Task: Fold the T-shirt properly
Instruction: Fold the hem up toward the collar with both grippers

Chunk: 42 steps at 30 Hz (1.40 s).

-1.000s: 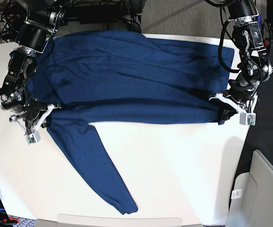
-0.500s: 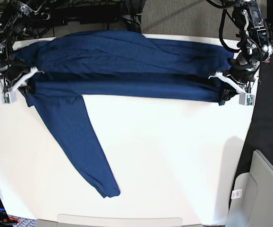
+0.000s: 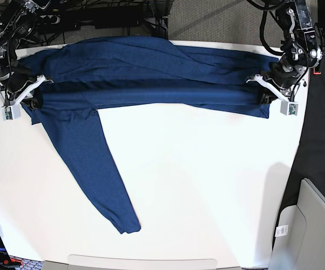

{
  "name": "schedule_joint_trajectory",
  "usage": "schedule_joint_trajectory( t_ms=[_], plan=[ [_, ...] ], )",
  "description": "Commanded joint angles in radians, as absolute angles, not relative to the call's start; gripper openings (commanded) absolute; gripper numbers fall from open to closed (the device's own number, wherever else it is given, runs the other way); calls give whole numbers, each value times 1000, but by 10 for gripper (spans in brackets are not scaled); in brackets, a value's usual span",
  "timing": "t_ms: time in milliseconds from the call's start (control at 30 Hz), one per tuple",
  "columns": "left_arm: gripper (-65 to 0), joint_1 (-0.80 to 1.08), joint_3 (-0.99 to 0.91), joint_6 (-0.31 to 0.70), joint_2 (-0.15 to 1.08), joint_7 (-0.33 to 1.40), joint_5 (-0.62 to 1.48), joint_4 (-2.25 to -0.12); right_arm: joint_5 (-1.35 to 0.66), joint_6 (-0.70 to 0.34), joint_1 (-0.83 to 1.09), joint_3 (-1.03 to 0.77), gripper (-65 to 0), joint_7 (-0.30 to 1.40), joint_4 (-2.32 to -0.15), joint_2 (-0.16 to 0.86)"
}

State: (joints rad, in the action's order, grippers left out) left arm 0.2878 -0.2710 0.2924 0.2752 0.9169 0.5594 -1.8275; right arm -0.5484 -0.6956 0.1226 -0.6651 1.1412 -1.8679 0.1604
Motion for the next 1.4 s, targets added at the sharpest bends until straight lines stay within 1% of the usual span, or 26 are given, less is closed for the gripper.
schedule_joint_trajectory(
  t_ms=[0, 233, 467, 500, 533, 667, 733, 767, 800, 900, 967, 1033, 1100, 1300, 1367],
  plan=[
    [-562, 277, -286, 295, 289, 897, 565, -1850, -558, -696, 116, -673, -643, 1119, -1885, 179],
    [-468, 277, -354, 295, 285, 903, 565, -1853, -556, -694, 113, -674, -643, 1122, -1890, 203],
    [-459, 251, -372, 295, 285, 906, 565, -1853, -564, -694, 110, -670, -638, 1124, -1893, 219],
    [-459, 251, -372, 295, 285, 906, 565, -1853, -564, -694, 110, -668, -619, 1125, -1900, 219],
    [-459, 251, -372, 295, 285, 906, 565, -1853, -562, -693, 113, -667, -586, 1135, -1913, 217],
    [-459, 249, -367, 295, 285, 906, 567, -1853, -564, -661, 127, -667, -384, 1176, -1939, 211],
    [-459, 249, -364, 295, 283, 906, 567, -1853, -567, -654, 140, -668, -310, 1176, -1954, 211],
    [-459, 249, -364, 295, 283, 906, 567, -1853, -567, -654, 143, -668, -290, 1176, -1968, 211],
    [-459, 249, -364, 295, 283, 906, 567, -1853, -567, -656, 145, -673, -285, 1176, -1980, 209],
    [-459, 249, -363, 295, 283, 906, 567, -1853, -562, -656, 131, -697, -298, 1132, -1985, 209],
    [-459, 249, -363, 295, 283, 906, 567, -1853, -553, -656, 79, -697, -301, 1076, -1972, 209],
    [-459, 249, -363, 295, 282, 906, 568, -1853, -512, -656, 15, -694, -300, 1063, -1928, 209],
    [-459, 249, -363, 295, 265, 906, 568, -1853, -437, -656, -87, -679, -300, 1063, -1840, 209],
    [-459, 249, -364, 295, 265, 903, 568, -1854, -231, -656, -357, -533, -299, 1053, -1535, 209],
    [-459, 249, -364, 295, 263, 905, 568, -1854, -179, -654, -420, -483, -299, 1004, -1449, 208]
  ],
)
